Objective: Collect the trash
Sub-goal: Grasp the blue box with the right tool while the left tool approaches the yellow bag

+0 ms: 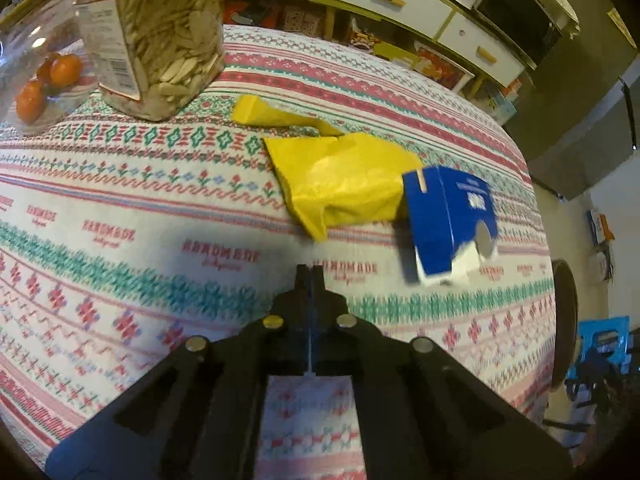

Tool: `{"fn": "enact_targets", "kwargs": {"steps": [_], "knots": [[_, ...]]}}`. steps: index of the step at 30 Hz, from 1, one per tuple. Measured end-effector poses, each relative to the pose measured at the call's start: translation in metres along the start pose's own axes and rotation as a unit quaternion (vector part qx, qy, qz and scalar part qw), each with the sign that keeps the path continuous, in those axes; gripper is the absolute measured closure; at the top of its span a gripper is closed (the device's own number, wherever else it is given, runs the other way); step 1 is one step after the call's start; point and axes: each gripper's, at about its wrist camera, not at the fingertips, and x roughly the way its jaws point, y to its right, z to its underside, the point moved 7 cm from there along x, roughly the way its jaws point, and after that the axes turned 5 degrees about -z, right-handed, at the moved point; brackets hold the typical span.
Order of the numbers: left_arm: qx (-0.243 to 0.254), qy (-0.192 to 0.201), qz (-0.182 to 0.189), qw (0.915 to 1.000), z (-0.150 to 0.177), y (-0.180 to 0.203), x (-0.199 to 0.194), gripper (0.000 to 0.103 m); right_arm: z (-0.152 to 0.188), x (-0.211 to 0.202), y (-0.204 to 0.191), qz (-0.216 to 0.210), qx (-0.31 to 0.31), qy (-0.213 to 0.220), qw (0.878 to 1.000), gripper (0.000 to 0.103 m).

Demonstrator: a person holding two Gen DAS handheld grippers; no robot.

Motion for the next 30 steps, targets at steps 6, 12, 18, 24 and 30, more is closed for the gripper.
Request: {"fn": "enact_targets", "kwargs": {"steps": [6, 12, 18, 24, 30], "knots": [[0.027, -0.05, -0.005, 0.9983, 0.022, -0.017, -0.016, 0.091, -0.016, 0.007, -0.036, -0.05, 0.012, -0.004, 0.999, 0.021], [0.065, -0.026, -0.085, 0.9939, 0.031, -0.042, -0.047, 0.018, -0.047, 0.038, -0.095, -0.076, -0.012, -0.015, 0.997, 0.012], [0.055, -0.032, -0.088, 0.9941, 0.037, -0.066, -0.061, 0.018, -0.06, 0.082, -0.16, -0.06, -0.102, -0.03, 0.993, 0.011], [0.029, -0.034, -0.067, 0.9968, 0.038, -0.077, -0.074, 0.017, -0.077, 0.092, -0.199, -0.086, -0.18, -0.014, 0.98, 0.01], [0.01, -0.04, -0.025, 0.9989, 0.045, -0.079, -0.086, 0.017, -0.074, 0.102, -0.219, -0.031, -0.404, -0.079, 0.911, 0.01]]}}
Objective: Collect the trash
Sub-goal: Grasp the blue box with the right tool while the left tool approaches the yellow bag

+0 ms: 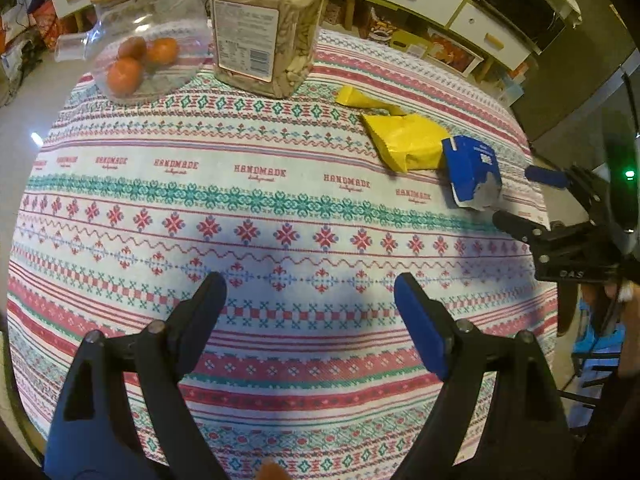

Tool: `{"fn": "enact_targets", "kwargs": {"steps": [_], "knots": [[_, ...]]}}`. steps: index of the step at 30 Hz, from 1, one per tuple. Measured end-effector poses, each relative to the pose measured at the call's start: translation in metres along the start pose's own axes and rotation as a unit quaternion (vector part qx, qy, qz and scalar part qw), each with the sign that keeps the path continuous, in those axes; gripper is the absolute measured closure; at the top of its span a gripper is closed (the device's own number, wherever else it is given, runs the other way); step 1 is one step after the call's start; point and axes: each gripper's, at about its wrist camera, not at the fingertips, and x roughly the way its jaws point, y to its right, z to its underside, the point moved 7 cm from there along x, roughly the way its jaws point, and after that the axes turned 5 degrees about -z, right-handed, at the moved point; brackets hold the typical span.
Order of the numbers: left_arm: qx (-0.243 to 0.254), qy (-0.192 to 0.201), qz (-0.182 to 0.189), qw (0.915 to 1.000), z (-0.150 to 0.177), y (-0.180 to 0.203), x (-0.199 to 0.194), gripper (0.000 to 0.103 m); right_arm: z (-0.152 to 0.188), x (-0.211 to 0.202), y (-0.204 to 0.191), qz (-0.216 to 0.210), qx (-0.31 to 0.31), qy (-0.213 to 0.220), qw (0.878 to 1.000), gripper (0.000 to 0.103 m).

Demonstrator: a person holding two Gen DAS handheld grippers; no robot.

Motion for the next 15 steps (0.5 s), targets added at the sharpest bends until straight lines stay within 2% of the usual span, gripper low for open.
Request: {"fn": "enact_targets", "kwargs": {"steps": [6, 11, 15], "knots": [[0.003, -0.004, -0.01, 0.9999, 0.002, -0.001, 0.002, 0.017, -0.005, 0.025, 0.008, 0.045, -0.117, -0.053, 0.991, 0.01], [0.003, -0.017, -0.024, 0.9996, 0.0, -0.002, 0.015, 0.017, -0.014, 0.052, 0.008, 0.033, -0.165, -0.067, 0.984, 0.01], [0.01, -0.024, -0.032, 0.9992, 0.0, 0.003, 0.022, 0.017, -0.022, 0.063, 0.005, 0.017, -0.181, -0.062, 0.981, 0.01]]}}
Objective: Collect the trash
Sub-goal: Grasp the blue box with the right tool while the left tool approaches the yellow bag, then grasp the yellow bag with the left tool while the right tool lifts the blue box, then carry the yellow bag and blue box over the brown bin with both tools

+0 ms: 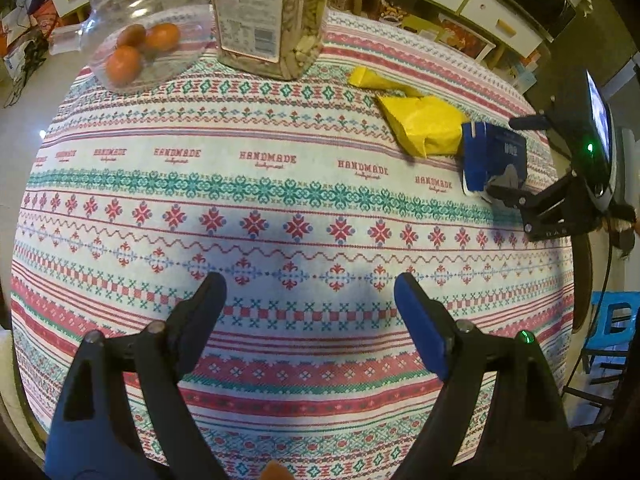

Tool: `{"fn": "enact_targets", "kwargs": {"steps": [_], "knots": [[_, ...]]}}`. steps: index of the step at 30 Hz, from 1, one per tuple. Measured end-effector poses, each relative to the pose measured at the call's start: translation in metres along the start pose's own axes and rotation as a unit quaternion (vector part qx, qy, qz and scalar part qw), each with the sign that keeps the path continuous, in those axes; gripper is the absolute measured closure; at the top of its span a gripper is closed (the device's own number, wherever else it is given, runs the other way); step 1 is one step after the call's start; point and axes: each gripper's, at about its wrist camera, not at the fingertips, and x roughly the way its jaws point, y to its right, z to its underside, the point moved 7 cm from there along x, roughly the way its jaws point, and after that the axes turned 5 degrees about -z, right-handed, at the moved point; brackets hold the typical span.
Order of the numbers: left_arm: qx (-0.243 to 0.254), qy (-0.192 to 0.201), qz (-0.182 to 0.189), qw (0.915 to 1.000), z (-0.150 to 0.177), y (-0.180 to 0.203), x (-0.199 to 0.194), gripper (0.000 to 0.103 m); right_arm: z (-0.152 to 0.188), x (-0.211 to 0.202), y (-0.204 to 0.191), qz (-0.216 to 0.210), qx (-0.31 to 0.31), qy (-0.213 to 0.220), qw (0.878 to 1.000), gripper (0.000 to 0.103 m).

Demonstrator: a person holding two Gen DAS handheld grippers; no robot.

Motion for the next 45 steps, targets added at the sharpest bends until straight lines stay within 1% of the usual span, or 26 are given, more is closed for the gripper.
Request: {"fn": "enact_targets", "kwargs": {"steps": [3, 5, 6, 7, 10, 12, 14, 16, 17, 18, 21, 23, 25, 26, 28, 29, 31, 33, 34, 35, 37, 40, 41, 42, 43, 45], "knots": [[0.003, -0.004, -0.001, 1.0, 0.0, 0.005, 0.005, 0.017, -0.005, 0.007, 0.004, -0.024, 0.013, -0.003, 1.0, 0.017], [0.004, -0.005, 0.001, 1.0, -0.001, 0.008, 0.006, 0.017, -0.003, 0.005, 0.01, -0.031, 0.039, 0.005, 0.999, 0.035], [0.004, -0.004, 0.002, 1.0, -0.002, 0.009, 0.006, 0.017, -0.001, 0.004, 0.015, -0.036, 0.058, 0.007, 0.998, 0.041], [0.005, -0.002, 0.002, 1.0, -0.002, 0.009, 0.006, 0.017, 0.003, 0.002, 0.018, -0.045, 0.078, 0.008, 0.996, 0.05], [0.017, 0.016, 0.01, 0.9997, -0.006, 0.015, 0.005, 0.017, 0.031, -0.007, 0.022, -0.069, 0.146, 0.016, 0.987, 0.051], [0.029, 0.042, 0.007, 0.9987, -0.015, 0.019, 0.007, 0.017, 0.051, -0.011, 0.021, -0.073, 0.182, 0.021, 0.98, 0.051], [0.025, 0.052, 0.002, 0.9983, -0.024, 0.022, 0.01, 0.017, 0.072, -0.018, 0.02, -0.075, 0.226, 0.029, 0.971, 0.051], [0.024, 0.062, 0.01, 0.9977, -0.032, 0.028, 0.011, 0.017, 0.099, -0.029, 0.017, -0.072, 0.276, 0.043, 0.958, 0.051], [0.036, 0.072, 0.009, 0.9967, -0.038, 0.034, 0.011, 0.017, 0.11, -0.035, 0.015, -0.075, 0.294, 0.05, 0.952, 0.051], [0.049, 0.078, 0.008, 0.9957, -0.043, 0.04, 0.011, 0.017, 0.127, -0.042, 0.011, -0.083, 0.32, 0.063, 0.941, 0.051], [0.106, 0.094, 0.003, 0.9899, -0.067, 0.063, 0.015, 0.017, 0.166, -0.057, -0.001, -0.097, 0.371, 0.093, 0.919, 0.051], [0.141, 0.092, -0.005, 0.9857, -0.086, 0.078, 0.022, 0.017, 0.18, -0.068, -0.003, -0.086, 0.394, 0.1, 0.91, 0.051], [0.168, 0.093, 0.003, 0.9814, -0.102, 0.093, 0.027, 0.017, 0.183, -0.079, -0.007, -0.087, 0.416, 0.113, 0.898, 0.051], [0.188, 0.094, 0.005, 0.9776, -0.11, 0.104, 0.031, 0.017, 0.191, -0.083, -0.009, -0.092, 0.43, 0.125, 0.889, 0.051], [0.225, 0.096, 0.001, 0.9695, -0.121, 0.121, 0.04, 0.017, 0.2, -0.092, -0.012, -0.096, 0.447, 0.141, 0.878, 0.051], [0.245, 0.096, -0.001, 0.9648, -0.122, 0.129, 0.043, 0.017, 0.204, -0.093, -0.014, -0.099, 0.452, 0.14, 0.875, 0.051], [0.28, 0.091, -0.012, 0.9555, -0.128, 0.141, 0.057, 0.017, 0.214, -0.097, -0.013, -0.089, 0.455, 0.131, 0.876, 0.051], [0.307, 0.083, -0.031, 0.9478, -0.131, 0.146, 0.072, 0.017, 0.22, -0.103, -0.009, -0.08, 0.455, 0.133, 0.877, 0.051], [0.312, 0.077, -0.029, 0.9464, -0.131, 0.147, 0.077, 0.017, 0.226, -0.105, -0.008, -0.08, 0.459, 0.132, 0.875, 0.051], [0.309, 0.075, -0.017, 0.948, -0.131, 0.146, 0.077, 0.017, 0.232, -0.106, -0.007, -0.078, 0.462, 0.129, 0.874, 0.051], [0.289, 0.07, -0.002, 0.9549, -0.132, 0.141, 0.078, 0.017, 0.242, -0.106, -0.005, -0.072, 0.466, 0.124, 0.873, 0.051], [0.272, 0.066, 0.009, 0.9599, -0.127, 0.135, 0.075, 0.026, 0.25, -0.104, -0.004, -0.074, 0.474, 0.119, 0.869, 0.051], [0.269, 0.069, 0.011, 0.9605, -0.122, 0.135, 0.073, 0.033, 0.253, -0.104, -0.005, -0.075, 0.477, 0.119, 0.868, 0.051], [0.268, 0.07, 0.014, 0.9607, -0.118, 0.135, 0.071, 0.044, 0.253, -0.104, -0.006, -0.076, 0.479, 0.119, 0.866, 0.051], [0.266, 0.072, 0.018, 0.9612, -0.112, 0.136, 0.069, 0.051, 0.254, -0.106, -0.006, -0.076, 0.482, 0.121, 0.865, 0.051], [0.257, 0.077, 0.017, 0.9632, -0.099, 0.135, 0.064, 0.065, 0.256, -0.11, -0.009, -0.079, 0.494, 0.131, 0.856, 0.051]]}}
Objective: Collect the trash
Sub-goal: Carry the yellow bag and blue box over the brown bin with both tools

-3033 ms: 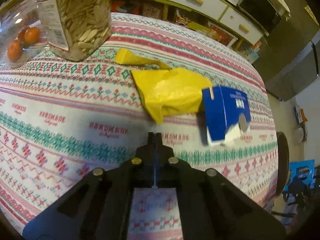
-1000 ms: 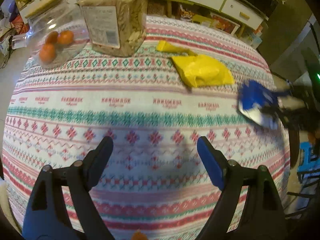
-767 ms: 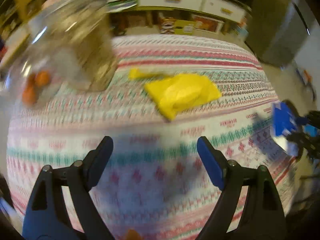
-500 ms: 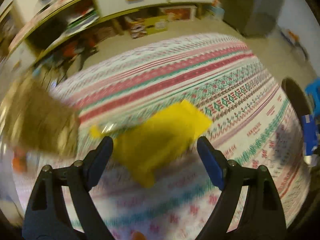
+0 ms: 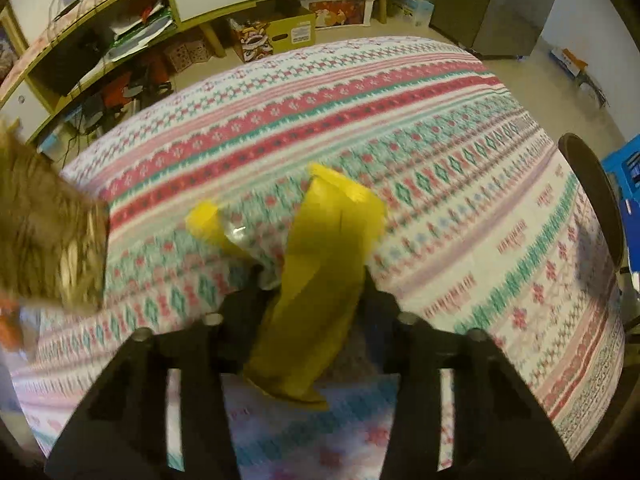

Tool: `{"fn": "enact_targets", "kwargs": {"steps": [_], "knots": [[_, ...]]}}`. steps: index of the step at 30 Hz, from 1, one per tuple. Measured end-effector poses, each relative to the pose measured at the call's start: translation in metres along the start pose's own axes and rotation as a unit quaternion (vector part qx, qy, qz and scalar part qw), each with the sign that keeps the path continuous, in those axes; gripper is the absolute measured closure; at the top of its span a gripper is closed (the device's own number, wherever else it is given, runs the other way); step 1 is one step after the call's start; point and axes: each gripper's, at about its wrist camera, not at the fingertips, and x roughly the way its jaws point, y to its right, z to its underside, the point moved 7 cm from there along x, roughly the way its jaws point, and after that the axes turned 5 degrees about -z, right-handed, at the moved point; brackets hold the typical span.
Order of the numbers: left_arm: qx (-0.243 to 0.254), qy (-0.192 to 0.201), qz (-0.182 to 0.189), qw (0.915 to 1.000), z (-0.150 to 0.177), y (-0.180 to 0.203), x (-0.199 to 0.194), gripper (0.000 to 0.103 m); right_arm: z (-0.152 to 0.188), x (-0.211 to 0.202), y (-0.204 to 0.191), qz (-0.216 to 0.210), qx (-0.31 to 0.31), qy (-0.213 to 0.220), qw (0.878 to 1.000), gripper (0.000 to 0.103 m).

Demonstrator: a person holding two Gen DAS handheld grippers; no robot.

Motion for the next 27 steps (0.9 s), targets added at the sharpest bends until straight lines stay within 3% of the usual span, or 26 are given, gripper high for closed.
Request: {"fn": "enact_targets", "kwargs": {"steps": [3, 5, 11, 14, 19, 27], "knots": [[-0.019, 0.002, -0.001, 0.9998, 0.021, 0.008, -0.013, 0.077, 0.007, -0.009, -0.003, -0.006, 0.014, 0.01, 1.0, 0.051], [-0.032, 0.003, -0.001, 0.9995, 0.032, 0.015, -0.023, 0.08, 0.013, -0.013, -0.005, -0.001, 0.016, 0.014, 1.0, 0.051], [-0.077, 0.015, 0.023, 0.9967, 0.058, 0.053, -0.064, 0.08, 0.032, -0.039, 0.013, 0.02, 0.048, 0.04, 0.998, 0.051], [-0.077, 0.013, 0.031, 0.9965, 0.064, 0.08, -0.08, 0.08, 0.04, -0.053, 0.031, 0.03, 0.072, 0.054, 0.995, 0.051], [-0.094, 0.023, 0.06, 0.9936, 0.061, 0.12, -0.103, 0.08, 0.05, -0.067, 0.06, 0.025, 0.107, 0.064, 0.992, 0.051], [-0.068, 0.02, 0.095, 0.9929, 0.035, 0.203, -0.11, 0.08, 0.064, -0.097, 0.112, 0.036, 0.164, 0.093, 0.981, 0.051]]}}
